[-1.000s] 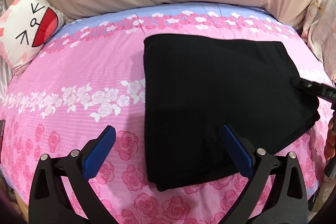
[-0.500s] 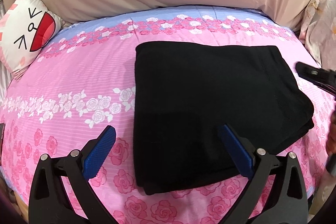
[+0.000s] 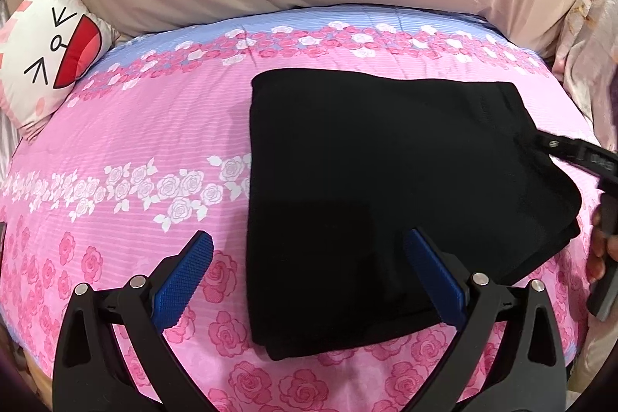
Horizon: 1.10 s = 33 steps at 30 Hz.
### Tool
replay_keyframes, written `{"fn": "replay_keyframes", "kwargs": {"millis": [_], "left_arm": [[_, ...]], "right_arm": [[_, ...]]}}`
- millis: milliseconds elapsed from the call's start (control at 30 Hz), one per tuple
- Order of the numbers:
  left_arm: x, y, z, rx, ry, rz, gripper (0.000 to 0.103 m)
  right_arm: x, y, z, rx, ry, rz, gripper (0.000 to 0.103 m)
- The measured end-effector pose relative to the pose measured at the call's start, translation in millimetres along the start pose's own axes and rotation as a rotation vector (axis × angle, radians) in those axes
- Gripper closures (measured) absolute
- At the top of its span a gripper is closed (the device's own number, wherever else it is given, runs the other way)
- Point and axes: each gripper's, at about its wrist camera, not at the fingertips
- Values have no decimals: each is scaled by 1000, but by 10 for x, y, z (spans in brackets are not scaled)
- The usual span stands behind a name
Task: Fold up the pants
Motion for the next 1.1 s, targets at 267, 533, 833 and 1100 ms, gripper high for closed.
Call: {"fn": "replay_keyframes", "kwargs": {"millis": [267, 533, 833, 1100], "left_arm": [[-12, -7, -31, 19, 6, -6, 5], [191, -103, 41, 2, 67, 43, 5], [-36, -20, 48, 5, 64, -11, 5], [50, -1, -123, 51, 38, -1, 5]], "right_arm": [[-38, 209, 10, -90, -178, -71, 77], [500, 25, -121, -82, -288, 52, 88], [323, 386, 557, -194, -63, -2, 86], [907, 248, 202, -94, 54, 173, 79]]}}
Point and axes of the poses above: each gripper's, at about its wrist camera, not at the fingertips, and x roughly against the way its jaws point, z to its right, y to its underside, and after that the axes turned 5 degrees about y, right-handed
